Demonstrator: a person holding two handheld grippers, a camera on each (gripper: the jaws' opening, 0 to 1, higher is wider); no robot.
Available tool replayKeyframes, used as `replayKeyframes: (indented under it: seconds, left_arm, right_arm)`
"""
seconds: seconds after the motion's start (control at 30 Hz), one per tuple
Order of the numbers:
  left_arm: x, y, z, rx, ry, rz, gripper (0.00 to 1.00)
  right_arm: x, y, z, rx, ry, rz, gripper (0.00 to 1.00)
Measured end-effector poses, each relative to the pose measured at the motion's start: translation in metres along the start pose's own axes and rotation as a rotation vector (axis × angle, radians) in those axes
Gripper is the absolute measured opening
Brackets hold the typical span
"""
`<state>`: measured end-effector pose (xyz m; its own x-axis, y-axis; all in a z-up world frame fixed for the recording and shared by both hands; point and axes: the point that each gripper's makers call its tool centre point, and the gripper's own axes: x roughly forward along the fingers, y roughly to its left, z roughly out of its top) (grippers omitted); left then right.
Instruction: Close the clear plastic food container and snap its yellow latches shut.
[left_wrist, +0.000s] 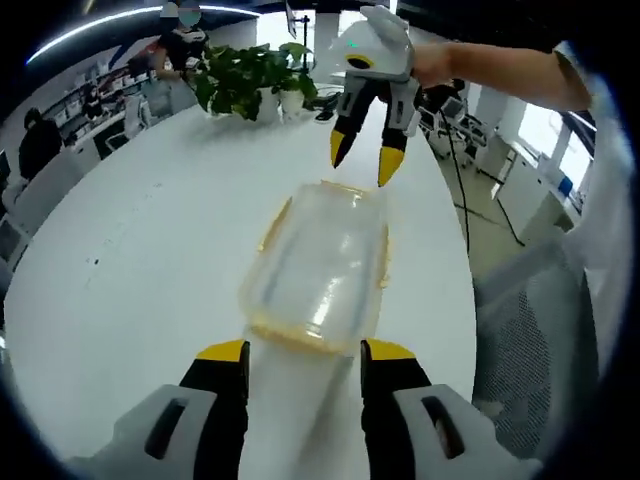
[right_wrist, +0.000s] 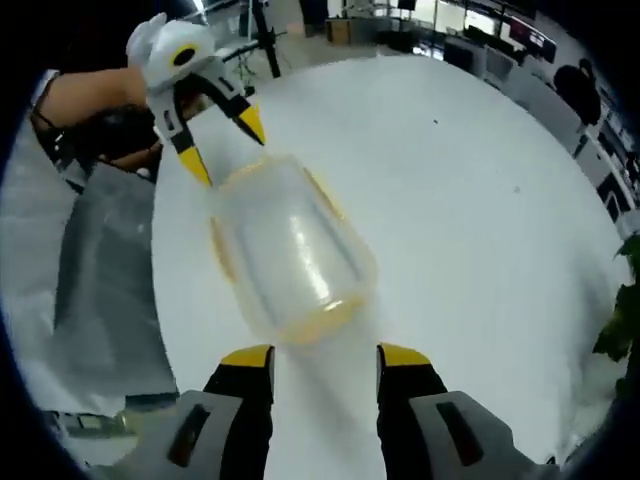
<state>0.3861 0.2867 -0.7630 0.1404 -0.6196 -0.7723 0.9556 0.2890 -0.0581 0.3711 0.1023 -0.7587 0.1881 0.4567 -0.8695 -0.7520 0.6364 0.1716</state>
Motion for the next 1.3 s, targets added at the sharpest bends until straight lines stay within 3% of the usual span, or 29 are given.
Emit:
replayKeyframes:
  seconds: [0.13,0.23,0.3,0.43,0.5,0.6,0.73,0.9,1.2,1.23,1.3]
  left_arm:
    - [0.001,0.003,0.004,-0.195,-0.027,0.055,0.41]
    - [0.001,0.003,0.004,-0.231,-0.018,0.073,0.38]
    - [0.003,0.001,0.009,-0.318,-0.040,0.074,0.39]
    - [0.006,0.003,0.005,-0.373,-0.017,0.102,0.38]
    - [0.008,0.001,0.007,-0.399,-0.030,0.100,0.38]
    - [0.011,-0.001,0.001,-0.464,-0.003,0.106,0.38]
    - [0.014,-0.001,0.000,-0.552,-0.012,0.116,0.36]
    - [0.016,-0.007,0.003,-0.576,-0.012,0.094,0.31]
    - [0.016,-0.004,0.004,-0.609,-0.007,0.097,0.23]
    - [0.020,-0.010,0.005,-0.668,-0.009,0.094,0.22]
    - [0.025,-0.005,0.006,-0.624,0.001,0.100,0.21]
  right_arm:
    - [0.002,0.003,0.005,0.092,-0.038,-0.017,0.38]
    - [0.004,0.000,0.002,0.119,-0.012,-0.055,0.36]
    - [0.005,0.002,0.008,0.189,-0.042,-0.055,0.36]
    - [0.009,-0.001,0.012,0.298,-0.074,-0.074,0.36]
    - [0.012,0.002,0.018,0.341,-0.103,-0.046,0.37]
    - [0.014,0.001,0.026,0.481,-0.155,-0.029,0.38]
    - [0.022,0.000,0.021,0.510,-0.130,-0.035,0.38]
    - [0.034,0.006,0.018,0.566,-0.118,-0.010,0.38]
    - [0.037,0.008,0.017,0.536,-0.083,-0.027,0.36]
    - [0.038,0.008,0.017,0.534,-0.077,-0.028,0.35]
    - [0.039,0.008,0.018,0.523,-0.065,-0.019,0.33]
